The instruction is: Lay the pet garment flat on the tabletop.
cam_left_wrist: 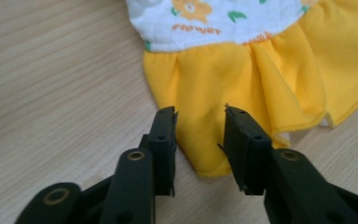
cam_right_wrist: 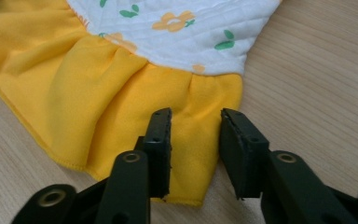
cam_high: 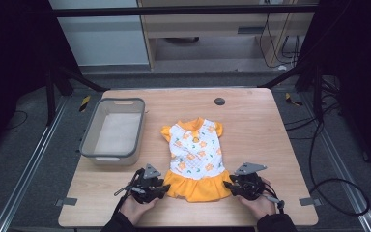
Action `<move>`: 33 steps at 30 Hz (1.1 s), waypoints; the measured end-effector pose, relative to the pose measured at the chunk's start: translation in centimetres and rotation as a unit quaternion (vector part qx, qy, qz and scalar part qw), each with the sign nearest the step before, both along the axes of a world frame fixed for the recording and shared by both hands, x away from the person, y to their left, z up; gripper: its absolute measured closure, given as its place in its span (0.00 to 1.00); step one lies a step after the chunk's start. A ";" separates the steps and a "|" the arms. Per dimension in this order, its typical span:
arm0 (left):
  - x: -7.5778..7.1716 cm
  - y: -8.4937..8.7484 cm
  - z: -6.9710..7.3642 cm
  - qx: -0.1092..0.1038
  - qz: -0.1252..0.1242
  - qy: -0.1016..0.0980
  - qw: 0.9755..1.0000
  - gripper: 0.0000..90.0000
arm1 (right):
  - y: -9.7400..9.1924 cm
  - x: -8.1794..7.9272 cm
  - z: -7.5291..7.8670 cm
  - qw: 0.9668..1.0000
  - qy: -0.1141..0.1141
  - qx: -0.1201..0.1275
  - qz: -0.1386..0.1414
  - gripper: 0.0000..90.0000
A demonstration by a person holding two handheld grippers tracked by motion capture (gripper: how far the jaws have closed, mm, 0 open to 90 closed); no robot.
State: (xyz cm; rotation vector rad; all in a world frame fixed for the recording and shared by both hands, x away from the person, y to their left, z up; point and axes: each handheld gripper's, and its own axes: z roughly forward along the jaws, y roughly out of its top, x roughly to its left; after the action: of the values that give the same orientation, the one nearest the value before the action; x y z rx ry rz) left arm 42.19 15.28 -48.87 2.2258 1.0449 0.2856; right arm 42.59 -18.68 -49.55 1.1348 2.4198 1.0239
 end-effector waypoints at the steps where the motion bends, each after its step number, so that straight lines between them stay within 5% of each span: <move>1: -0.1 -0.1 -0.1 0.006 0.000 -0.001 1.000 0.78 | 0.0 0.0 0.0 1.000 0.002 0.000 0.000 0.78; 7: -0.3 -0.3 0.1 0.014 0.007 0.008 1.000 0.93 | 0.2 -0.1 0.1 1.000 0.015 0.005 0.015 0.95; 18: -1.7 1.9 0.5 0.030 0.019 0.010 0.999 0.93 | 1.5 -1.4 0.3 0.999 0.025 0.007 0.043 0.93; 25: -2.0 2.2 1.8 0.010 0.013 -0.029 0.999 0.79 | 1.0 -2.2 1.1 0.999 -0.005 0.030 0.035 0.90; 27: -1.6 2.4 3.0 -0.014 0.016 -0.056 0.998 0.78 | 0.8 -2.1 1.8 0.998 -0.026 0.052 0.032 0.96; 33: 1.2 2.2 4.8 -0.048 0.031 -0.087 0.995 0.90 | 1.5 -1.0 2.2 0.996 -0.050 0.064 0.035 1.00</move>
State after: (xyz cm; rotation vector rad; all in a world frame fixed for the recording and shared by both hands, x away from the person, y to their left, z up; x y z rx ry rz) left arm 43.35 17.49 -44.05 2.0457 1.0128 0.4383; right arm 41.58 -17.13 -47.32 1.0177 2.3606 1.2431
